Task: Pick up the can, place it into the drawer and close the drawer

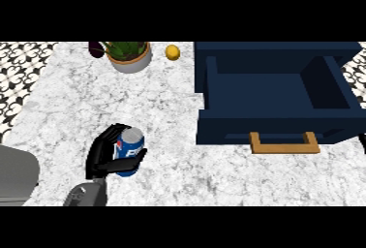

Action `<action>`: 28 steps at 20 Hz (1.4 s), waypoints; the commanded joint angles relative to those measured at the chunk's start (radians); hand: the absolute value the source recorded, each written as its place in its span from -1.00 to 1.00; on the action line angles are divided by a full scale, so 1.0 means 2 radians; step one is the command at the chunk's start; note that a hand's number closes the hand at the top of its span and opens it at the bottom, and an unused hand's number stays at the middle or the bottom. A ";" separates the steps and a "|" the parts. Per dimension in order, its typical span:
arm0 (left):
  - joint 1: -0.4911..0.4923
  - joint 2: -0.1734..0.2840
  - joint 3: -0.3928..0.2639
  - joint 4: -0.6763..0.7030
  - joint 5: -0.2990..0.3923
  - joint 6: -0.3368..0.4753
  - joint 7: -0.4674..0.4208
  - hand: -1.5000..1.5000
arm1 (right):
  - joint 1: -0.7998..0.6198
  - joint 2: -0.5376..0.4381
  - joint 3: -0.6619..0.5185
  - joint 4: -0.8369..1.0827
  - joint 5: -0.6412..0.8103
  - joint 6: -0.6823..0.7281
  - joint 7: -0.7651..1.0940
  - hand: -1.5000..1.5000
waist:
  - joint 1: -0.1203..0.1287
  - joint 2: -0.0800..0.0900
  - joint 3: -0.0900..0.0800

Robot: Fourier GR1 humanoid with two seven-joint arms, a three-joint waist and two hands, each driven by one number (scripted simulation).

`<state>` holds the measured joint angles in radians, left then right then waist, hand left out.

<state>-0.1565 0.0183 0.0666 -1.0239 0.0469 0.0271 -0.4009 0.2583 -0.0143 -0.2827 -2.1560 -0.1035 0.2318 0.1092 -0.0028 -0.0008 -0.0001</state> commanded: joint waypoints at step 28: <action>-0.150 0.000 -0.049 -0.201 -0.016 0.065 0.239 1.00 | 0.022 -0.007 0.009 -0.026 -0.006 -0.009 -0.003 -1.00 | -0.001 0.000 0.000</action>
<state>-0.3811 0.0324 -0.0112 -1.3916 0.0290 0.1331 -0.0205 0.3210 -0.0167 -0.2600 -2.1948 -0.1131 0.2100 0.0732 -0.0047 -0.0015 0.0004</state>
